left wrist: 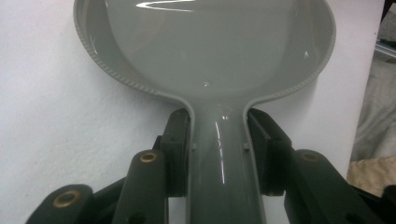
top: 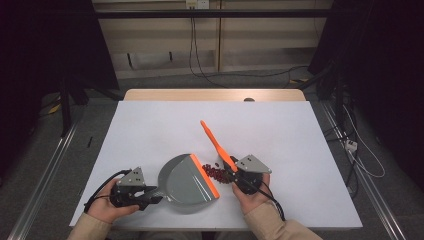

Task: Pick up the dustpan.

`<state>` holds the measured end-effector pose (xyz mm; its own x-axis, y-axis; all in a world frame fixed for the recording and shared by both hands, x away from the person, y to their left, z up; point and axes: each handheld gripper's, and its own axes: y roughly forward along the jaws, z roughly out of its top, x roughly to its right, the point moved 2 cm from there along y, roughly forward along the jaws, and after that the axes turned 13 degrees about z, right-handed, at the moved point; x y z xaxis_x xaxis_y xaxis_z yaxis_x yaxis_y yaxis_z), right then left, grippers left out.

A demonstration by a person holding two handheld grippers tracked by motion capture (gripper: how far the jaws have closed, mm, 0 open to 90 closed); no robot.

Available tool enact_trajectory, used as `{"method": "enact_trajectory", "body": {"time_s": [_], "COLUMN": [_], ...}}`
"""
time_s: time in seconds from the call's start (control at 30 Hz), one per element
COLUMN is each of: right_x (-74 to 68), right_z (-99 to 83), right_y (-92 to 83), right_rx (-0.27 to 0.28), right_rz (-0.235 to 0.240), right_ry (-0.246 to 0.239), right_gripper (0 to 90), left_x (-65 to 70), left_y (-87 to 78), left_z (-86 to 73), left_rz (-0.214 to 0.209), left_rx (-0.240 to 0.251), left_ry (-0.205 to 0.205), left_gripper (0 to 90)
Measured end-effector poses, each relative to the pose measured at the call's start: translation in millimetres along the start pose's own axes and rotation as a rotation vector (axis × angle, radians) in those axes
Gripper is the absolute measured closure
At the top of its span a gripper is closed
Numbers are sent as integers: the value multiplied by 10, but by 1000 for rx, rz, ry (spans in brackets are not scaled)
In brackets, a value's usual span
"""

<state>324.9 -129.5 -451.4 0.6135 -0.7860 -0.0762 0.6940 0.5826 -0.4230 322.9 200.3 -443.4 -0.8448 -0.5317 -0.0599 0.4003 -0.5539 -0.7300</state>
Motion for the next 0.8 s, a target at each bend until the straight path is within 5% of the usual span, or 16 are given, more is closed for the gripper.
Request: {"method": "enact_trajectory", "body": {"time_s": [0.57,0.8], "right_x": [-137,-203], "right_z": [-15,-11], "right_y": [46,66], "right_rx": [6,34], "right_rz": [38,85], "right_ry": [35,106], "right_gripper": [690,690], "left_x": [45,46], "left_y": [30,36], "left_z": [50,58], "left_rz": [-11,-7], "left_rx": [-5,-12], "left_ry": [1,7], "left_gripper": [627,628]}}
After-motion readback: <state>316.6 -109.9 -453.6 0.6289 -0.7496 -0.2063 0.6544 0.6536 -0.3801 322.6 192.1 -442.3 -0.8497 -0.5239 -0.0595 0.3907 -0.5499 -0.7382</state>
